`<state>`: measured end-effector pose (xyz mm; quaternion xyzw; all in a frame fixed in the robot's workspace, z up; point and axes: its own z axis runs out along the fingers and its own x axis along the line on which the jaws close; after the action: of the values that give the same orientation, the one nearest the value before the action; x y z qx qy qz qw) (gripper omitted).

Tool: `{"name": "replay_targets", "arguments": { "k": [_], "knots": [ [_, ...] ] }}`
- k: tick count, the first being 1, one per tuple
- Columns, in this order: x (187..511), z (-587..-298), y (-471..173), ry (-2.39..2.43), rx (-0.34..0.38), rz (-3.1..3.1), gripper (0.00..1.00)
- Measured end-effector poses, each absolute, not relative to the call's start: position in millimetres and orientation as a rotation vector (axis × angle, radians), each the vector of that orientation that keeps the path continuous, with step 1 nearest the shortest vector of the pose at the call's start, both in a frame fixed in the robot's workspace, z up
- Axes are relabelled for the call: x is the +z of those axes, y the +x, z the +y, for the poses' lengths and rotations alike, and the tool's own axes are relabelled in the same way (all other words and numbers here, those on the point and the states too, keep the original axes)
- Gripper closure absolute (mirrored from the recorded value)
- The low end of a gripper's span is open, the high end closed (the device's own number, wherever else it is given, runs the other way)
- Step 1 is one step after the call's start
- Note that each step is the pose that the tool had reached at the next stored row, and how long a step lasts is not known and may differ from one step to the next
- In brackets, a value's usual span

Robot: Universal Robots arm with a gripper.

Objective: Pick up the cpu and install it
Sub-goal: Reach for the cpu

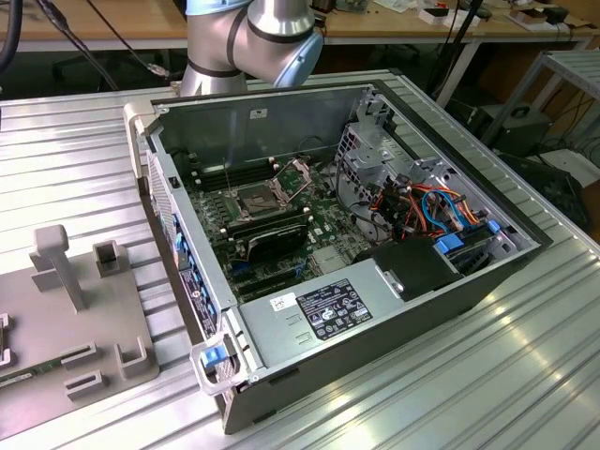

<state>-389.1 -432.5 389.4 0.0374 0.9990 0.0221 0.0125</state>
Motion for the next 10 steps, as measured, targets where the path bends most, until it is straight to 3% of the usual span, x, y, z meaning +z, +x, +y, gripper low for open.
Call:
{"name": "replay_targets", "arguments": {
  "k": [10],
  "knots": [
    [389,-448,-392,0.117,0.069,3.114,0.89]
  ]
}}
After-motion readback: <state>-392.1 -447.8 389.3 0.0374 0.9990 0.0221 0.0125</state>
